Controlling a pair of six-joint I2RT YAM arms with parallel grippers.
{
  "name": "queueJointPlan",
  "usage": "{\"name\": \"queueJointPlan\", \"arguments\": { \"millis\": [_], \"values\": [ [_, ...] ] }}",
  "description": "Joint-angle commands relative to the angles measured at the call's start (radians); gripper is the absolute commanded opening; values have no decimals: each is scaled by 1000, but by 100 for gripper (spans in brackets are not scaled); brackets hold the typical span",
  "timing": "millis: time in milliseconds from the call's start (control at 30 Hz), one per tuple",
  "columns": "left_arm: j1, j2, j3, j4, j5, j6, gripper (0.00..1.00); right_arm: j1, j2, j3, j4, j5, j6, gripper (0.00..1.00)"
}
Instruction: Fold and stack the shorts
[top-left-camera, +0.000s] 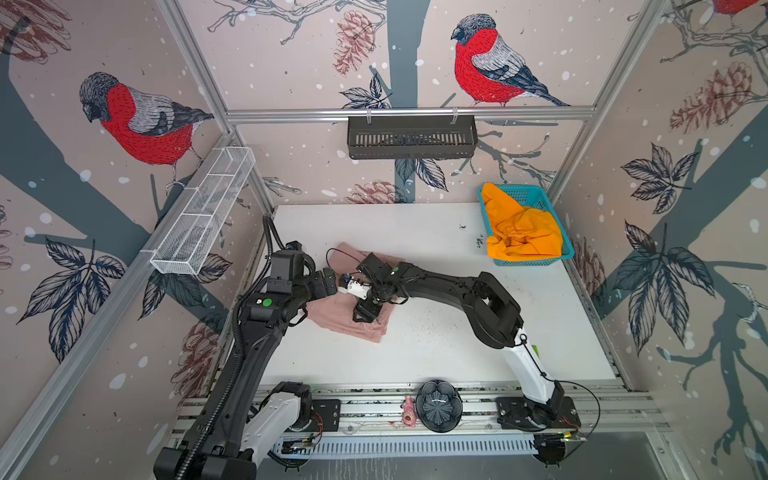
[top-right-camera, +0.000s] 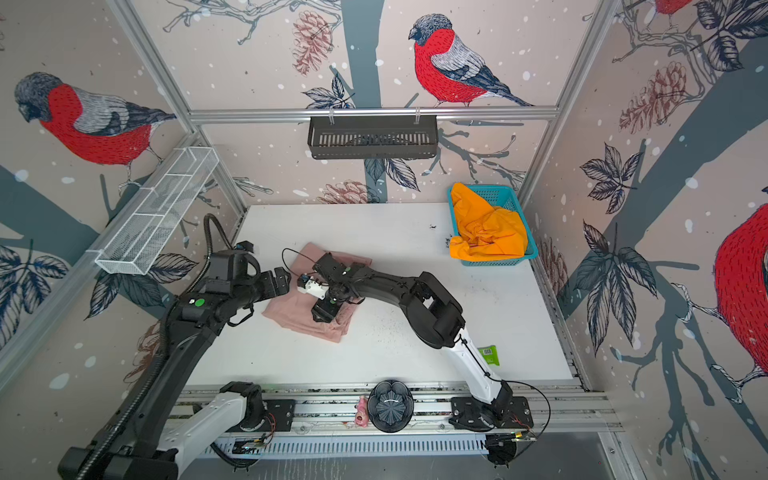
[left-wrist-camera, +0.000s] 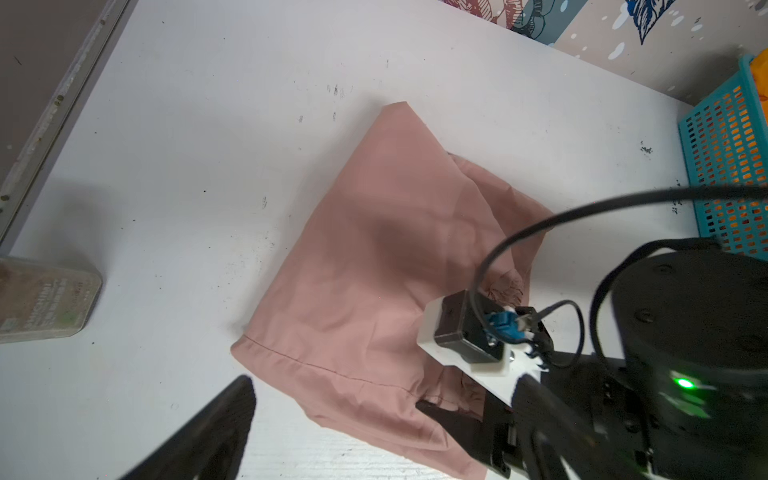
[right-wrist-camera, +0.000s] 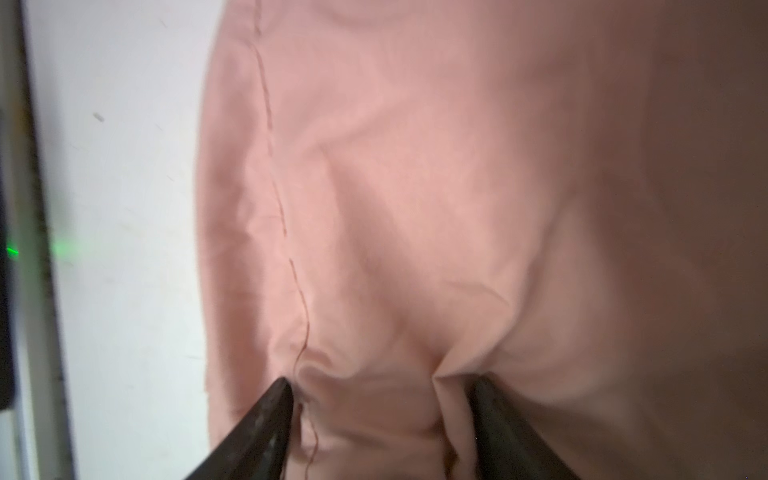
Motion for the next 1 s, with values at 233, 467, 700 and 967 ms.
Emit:
{"name": "queueJointPlan", "arguments": {
  "millis": [233,467,700,967],
  "values": [
    [20,-20,-5,7,66,-3,97,-145,8,155,92,180,-70,84],
    [20,-19,-67,18,137,-33,97,-195,213,338,102,172,-127,87],
    [20,-43,-209,146,257,-126,97,-273,243,318,129,170,-54,86],
    [20,8,-359,344,322,-204,97,-376,38,-138,319,24,104,72]
  ]
}}
